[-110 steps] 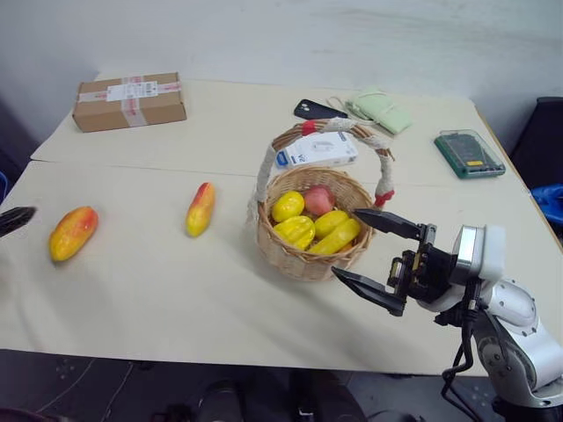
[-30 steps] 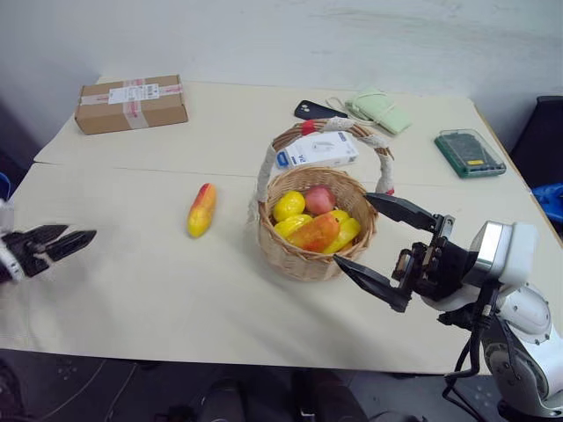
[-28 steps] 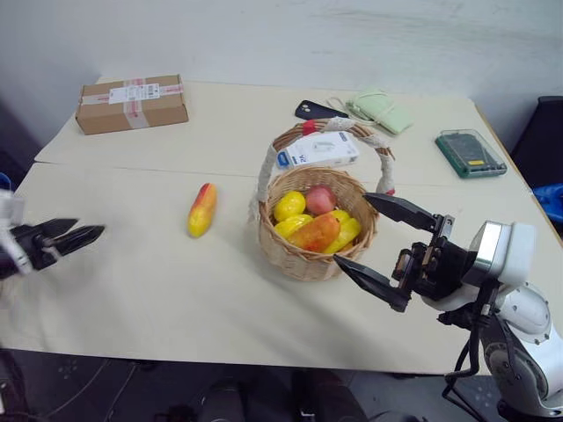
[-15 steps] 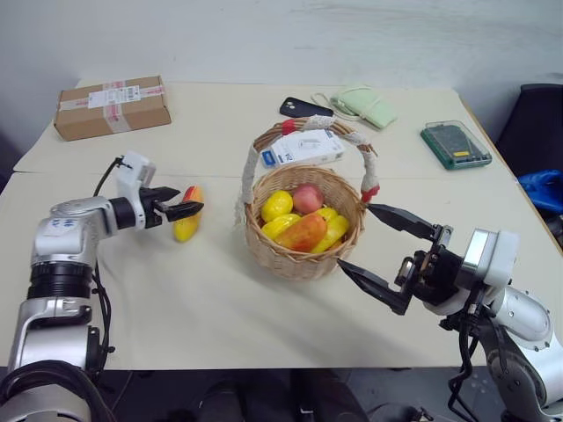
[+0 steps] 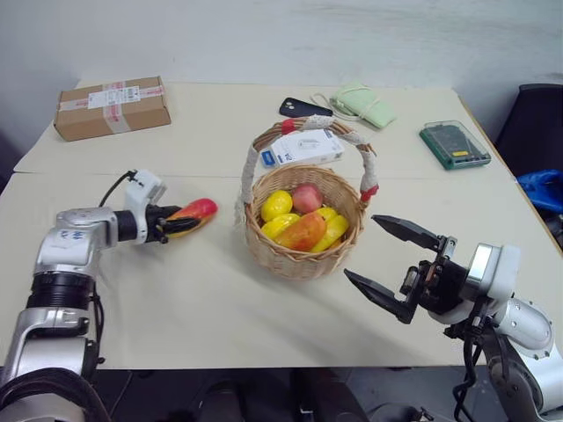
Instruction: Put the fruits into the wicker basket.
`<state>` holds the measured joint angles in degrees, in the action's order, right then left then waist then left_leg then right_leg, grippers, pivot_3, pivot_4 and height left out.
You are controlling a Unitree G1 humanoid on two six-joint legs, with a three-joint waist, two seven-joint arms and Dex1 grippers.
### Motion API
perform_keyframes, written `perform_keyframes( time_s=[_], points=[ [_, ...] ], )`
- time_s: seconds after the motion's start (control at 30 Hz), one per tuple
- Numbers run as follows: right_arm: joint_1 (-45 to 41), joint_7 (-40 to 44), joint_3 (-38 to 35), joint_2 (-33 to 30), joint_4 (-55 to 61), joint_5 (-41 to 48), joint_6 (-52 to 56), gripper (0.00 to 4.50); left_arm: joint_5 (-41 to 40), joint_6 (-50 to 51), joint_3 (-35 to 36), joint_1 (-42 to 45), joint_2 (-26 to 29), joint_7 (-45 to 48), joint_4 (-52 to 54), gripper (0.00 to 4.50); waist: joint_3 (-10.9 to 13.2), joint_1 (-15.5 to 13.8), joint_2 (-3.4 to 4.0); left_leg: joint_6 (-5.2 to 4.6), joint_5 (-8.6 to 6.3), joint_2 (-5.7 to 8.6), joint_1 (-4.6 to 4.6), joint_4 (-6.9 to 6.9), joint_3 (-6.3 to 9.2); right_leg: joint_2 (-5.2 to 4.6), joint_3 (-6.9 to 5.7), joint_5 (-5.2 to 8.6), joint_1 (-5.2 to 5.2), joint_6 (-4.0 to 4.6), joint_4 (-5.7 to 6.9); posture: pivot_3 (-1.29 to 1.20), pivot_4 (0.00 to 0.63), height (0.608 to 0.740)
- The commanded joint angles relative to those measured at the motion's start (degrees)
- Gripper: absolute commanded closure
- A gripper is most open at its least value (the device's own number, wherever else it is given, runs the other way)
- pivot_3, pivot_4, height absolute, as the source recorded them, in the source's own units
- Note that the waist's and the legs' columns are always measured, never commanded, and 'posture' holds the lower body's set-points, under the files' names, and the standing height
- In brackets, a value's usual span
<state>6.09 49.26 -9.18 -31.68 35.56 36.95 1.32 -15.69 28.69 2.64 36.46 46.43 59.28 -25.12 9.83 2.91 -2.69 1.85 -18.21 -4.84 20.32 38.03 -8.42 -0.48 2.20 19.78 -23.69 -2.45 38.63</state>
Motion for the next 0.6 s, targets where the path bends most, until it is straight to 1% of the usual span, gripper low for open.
perform_keyframes(
  time_s=[0.03, 0.07, 0.13, 0.2, 0.27, 0.33, 0.4, 0.47, 0.5, 0.6],
  points=[
    [1.0, 0.9, -1.2, 0.6, -0.3, -0.3, -2.5, 0.0, -5.8, -5.2, 5.3, -1.8, 4.7, 11.5, 5.1, 2.64, 0.0, 0.0, 0.0, 0.0, 0.0, 0.0, 0.0, 0.0, 0.0, -0.01, 0.0, 0.0, 0.01, 0.0, 0.0, 0.0, 0.15, 0.74],
    [1.5, 1.2, -1.5, 0.8, -0.9, -0.6, -3.2, 0.0, -8.9, -4.7, 7.3, -2.2, 5.8, 15.1, 7.0, 2.64, 0.0, 0.0, 0.0, 0.0, 0.0, 0.0, 0.0, 0.0, -0.01, -0.01, 0.0, 0.0, 0.0, 0.01, -0.01, 0.0, 0.15, 0.74],
    [2.4, 1.5, -2.4, 1.4, -2.4, -1.1, -4.7, 0.0, -16.5, 3.6, 10.2, -2.1, 7.6, 19.2, 12.3, 2.64, 0.0, 0.0, -0.01, -0.01, 0.0, -0.01, 0.02, 0.0, 0.01, -0.02, -0.04, 0.01, 0.01, 0.02, -0.03, 0.0, 0.15, 0.74],
    [3.2, 1.9, -3.2, 1.7, -3.9, -1.3, -5.9, 0.0, -21.2, 8.8, 9.8, -3.0, 8.2, 21.2, 19.5, 2.64, 0.0, -0.2, 0.02, -0.02, -0.01, 0.02, 0.03, 0.01, 0.03, -0.05, -0.05, 0.01, 0.03, 0.01, -0.04, 0.0, 0.15, 0.74],
    [3.7, 2.4, -3.6, 1.7, -5.0, -1.5, -6.9, 0.0, -23.1, 11.2, 8.1, -4.4, 8.8, 22.4, 25.6, 2.64, 0.1, -0.7, 0.12, -0.06, -0.03, 0.06, -0.02, 0.01, 0.05, -0.1, -0.03, 0.01, 0.12, 0.0, -0.08, 0.0, 0.15, 0.74],
    [5.4, 3.5, -5.0, 2.2, -7.5, -1.9, -9.2, 0.0, -24.0, 12.9, 4.5, -1.2, 2.1, 14.9, 32.4, 2.64, 0.1, -1.2, 0.2, -0.08, -0.05, 0.1, -0.09, 0.01, 0.03, -0.1, 0.02, 0.01, 0.19, -0.01, -0.08, 0.0, 0.15, 0.74],
    [7.2, 4.6, -6.3, 2.5, -9.3, -2.2, -11.4, 0.0, -20.2, 12.1, 0.8, 1.8, -5.7, 4.7, 35.9, 2.64, 0.1, -2.4, 0.24, -0.15, -0.03, 0.18, -0.11, 0.05, 0.2, -0.13, -0.03, 0.01, 0.35, -0.1, -0.12, 0.0, 0.15, 0.74],
    [8.5, 5.0, -7.0, 2.7, -9.5, -2.1, -12.6, 0.0, -13.9, 8.0, -2.6, 2.2, -9.2, -0.6, 37.4, 2.64, 0.1, -2.5, 0.24, -0.2, -0.03, 0.21, -0.04, 0.13, 0.22, -0.06, 0.08, -0.12, 0.37, -0.35, -0.23, 0.0, 0.15, 0.74],
    [9.2, 5.0, -7.4, 2.8, -9.2, -1.9, -12.9, 0.0, -12.3, 6.9, -3.3, 2.3, -10.5, -2.7, 37.4, 2.64, 0.1, -2.3, 0.26, -0.22, -0.05, 0.22, -0.05, 0.13, 0.14, -0.03, 0.19, -0.15, 0.35, -0.39, -0.24, 0.0, 0.15, 0.74],
    [11.4, 5.2, -8.2, 2.9, -8.0, -1.3, -13.6, 0.0, -10.2, 4.4, -3.6, 2.1, -14.1, -7.5, 36.8, 2.64, 0.1, -0.9, 0.3, -0.19, -0.03, 0.17, -0.11, 0.02, -0.02, 0.05, 0.38, -0.15, 0.27, -0.4, -0.23, 0.0, 0.15, 0.74]
  ],
)
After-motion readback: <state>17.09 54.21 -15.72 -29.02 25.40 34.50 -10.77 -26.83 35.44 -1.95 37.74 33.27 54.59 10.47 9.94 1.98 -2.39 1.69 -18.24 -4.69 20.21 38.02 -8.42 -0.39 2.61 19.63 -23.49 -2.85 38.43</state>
